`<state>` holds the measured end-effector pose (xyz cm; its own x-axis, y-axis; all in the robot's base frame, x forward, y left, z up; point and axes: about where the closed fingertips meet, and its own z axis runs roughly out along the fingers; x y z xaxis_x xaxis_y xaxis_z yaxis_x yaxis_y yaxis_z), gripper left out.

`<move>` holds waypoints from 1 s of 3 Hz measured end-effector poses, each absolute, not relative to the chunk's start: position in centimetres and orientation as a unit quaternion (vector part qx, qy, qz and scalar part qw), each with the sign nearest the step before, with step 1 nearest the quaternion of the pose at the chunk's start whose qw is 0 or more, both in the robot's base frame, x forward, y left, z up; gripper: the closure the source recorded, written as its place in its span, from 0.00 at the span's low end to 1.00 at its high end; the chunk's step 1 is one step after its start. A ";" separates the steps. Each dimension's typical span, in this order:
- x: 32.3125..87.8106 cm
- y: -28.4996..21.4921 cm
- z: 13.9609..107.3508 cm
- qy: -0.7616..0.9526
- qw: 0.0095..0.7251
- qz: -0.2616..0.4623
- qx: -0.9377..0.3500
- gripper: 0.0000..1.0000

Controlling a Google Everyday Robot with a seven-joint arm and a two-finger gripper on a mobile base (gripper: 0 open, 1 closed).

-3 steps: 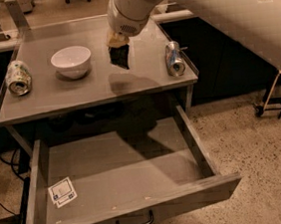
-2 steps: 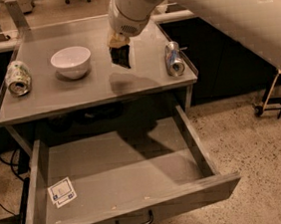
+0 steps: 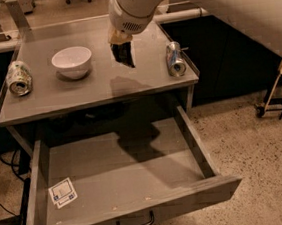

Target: Place rxbar chocolate into top drawer

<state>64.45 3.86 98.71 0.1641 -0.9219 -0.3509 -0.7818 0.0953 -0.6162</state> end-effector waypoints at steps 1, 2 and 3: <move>62.0 3.4 98.2 0.655 0.367 -0.083 -0.656 1.00; 59.5 3.2 97.4 0.672 0.361 -0.067 -0.643 1.00; 57.0 3.0 95.9 0.696 0.358 -0.034 -0.622 1.00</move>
Offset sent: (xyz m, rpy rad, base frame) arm -0.0778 -0.0098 -0.0298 0.0742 0.1325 -0.0892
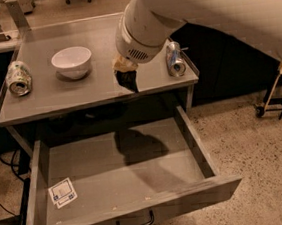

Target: Place rxbar chocolate into top drawer

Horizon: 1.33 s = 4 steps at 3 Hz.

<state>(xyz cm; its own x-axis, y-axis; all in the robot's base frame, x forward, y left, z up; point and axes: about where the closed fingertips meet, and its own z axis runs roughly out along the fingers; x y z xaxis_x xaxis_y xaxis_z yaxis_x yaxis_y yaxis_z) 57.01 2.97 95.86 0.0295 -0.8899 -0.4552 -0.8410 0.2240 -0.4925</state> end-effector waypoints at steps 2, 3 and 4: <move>55.7 3.5 93.8 0.691 0.349 -0.037 -0.632 1.00; 54.4 3.9 90.7 0.697 0.337 -0.025 -0.632 1.00; 53.8 4.4 88.4 0.702 0.328 -0.011 -0.632 1.00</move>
Offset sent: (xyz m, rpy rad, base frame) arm -0.0350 0.0125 -0.0633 -0.0496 0.0366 0.0387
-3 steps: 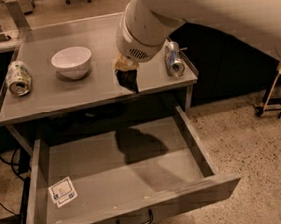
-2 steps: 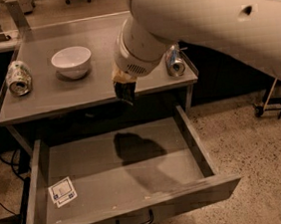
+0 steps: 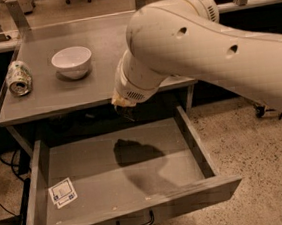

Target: Place rxbar chocolate into top drawer

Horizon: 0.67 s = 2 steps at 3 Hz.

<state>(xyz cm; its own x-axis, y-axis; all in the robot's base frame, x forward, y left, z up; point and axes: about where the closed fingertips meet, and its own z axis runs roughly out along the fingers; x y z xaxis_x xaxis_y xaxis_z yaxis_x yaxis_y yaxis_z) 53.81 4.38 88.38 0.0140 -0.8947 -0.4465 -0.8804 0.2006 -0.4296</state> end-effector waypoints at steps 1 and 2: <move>53.2 5.5 85.7 0.705 0.308 0.024 -0.638 1.00; 52.3 6.5 82.5 0.711 0.284 0.050 -0.642 1.00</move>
Offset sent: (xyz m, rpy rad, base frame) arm -0.0219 0.0307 -0.0929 0.0282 0.2209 0.0549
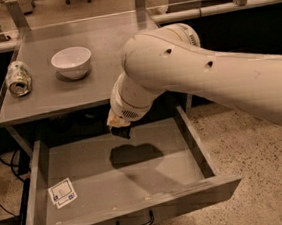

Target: Place rxbar chocolate into top drawer

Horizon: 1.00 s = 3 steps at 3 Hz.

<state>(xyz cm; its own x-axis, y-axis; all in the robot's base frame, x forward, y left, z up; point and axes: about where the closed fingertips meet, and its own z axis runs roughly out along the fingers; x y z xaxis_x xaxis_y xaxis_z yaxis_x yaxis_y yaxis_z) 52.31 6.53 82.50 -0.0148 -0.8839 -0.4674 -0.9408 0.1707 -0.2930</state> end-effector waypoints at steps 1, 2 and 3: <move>52.3 6.5 82.5 0.711 0.284 0.050 -0.642 1.00; 51.0 7.4 79.7 0.724 0.267 0.044 -0.635 1.00; 50.3 8.1 77.4 0.736 0.254 0.046 -0.626 1.00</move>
Offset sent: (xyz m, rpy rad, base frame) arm -0.0228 0.0143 -0.0486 -0.0571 0.0351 -0.0526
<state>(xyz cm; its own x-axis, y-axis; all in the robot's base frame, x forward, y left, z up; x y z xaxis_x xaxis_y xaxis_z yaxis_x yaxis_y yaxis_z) 50.27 8.09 77.39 -0.0887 -0.8977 -0.4317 -0.9447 0.2131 -0.2491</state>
